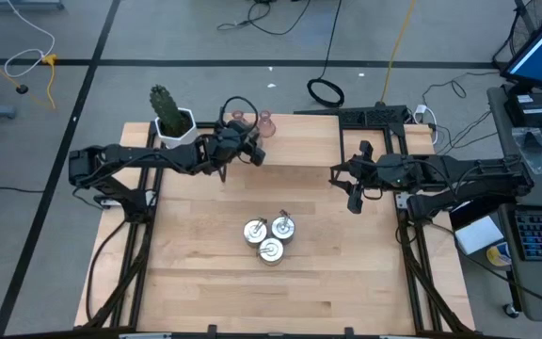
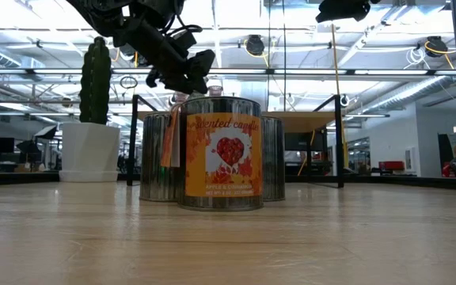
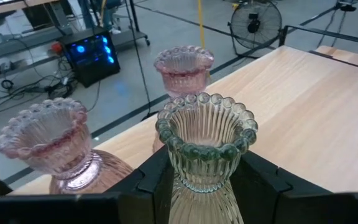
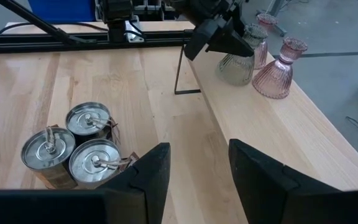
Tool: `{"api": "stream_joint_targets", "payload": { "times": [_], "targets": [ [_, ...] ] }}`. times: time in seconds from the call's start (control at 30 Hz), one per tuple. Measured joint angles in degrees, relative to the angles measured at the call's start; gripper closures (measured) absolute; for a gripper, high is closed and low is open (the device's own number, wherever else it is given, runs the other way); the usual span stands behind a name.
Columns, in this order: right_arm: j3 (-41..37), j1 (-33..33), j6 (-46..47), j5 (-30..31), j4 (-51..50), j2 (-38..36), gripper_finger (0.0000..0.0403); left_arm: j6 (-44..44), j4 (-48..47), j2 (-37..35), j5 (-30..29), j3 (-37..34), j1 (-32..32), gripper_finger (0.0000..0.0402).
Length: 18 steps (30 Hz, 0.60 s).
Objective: Pick & Place candle stick holders
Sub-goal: Put the green glass candle holder on the shelf
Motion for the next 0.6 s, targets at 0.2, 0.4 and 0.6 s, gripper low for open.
{"api": "stream_joint_targets", "payload": {
  "times": [0.2,0.4,0.6],
  "targets": [
    [0.0,0.0,0.22,-0.04,1.06,0.0,0.0248,0.24,-0.47,0.0,0.3,0.0,0.22,0.0259],
    [0.0,0.0,0.22,-0.04,1.24,0.0,0.0248,0.24,-1.53,-0.04,0.26,0.0,0.17,0.0259],
    [0.0,0.0,0.25,-0.07,1.25,0.0,0.0248,0.25,-1.71,-0.04,0.25,0.02,0.1,0.0259]
  ]
}}
